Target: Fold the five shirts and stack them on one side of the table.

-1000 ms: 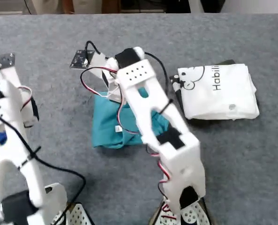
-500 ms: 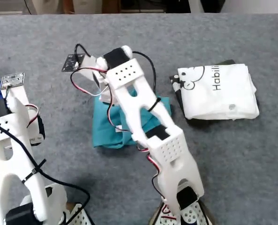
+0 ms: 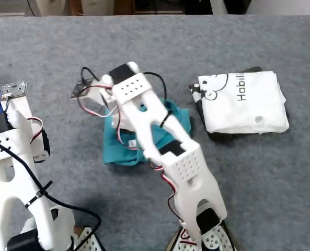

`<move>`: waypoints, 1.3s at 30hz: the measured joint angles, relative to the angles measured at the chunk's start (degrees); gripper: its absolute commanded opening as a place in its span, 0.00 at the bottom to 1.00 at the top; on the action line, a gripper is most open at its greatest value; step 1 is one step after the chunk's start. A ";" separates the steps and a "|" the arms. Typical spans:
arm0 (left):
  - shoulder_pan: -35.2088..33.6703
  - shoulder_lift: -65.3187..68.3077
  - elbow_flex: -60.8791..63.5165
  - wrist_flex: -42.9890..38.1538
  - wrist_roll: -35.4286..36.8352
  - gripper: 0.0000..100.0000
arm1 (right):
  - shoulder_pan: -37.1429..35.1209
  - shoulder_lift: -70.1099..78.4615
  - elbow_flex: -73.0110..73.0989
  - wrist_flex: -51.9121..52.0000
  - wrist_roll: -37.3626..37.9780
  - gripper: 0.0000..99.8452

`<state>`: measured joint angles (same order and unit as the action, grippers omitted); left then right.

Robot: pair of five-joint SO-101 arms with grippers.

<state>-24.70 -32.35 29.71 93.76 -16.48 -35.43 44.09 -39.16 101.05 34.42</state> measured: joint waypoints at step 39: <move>0.00 0.00 -1.67 0.00 0.00 0.02 | 21.63 -32.44 31.91 -2.02 -3.52 0.00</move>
<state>-24.70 -32.35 28.04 93.76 -16.48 -13.80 11.65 -7.25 99.03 30.90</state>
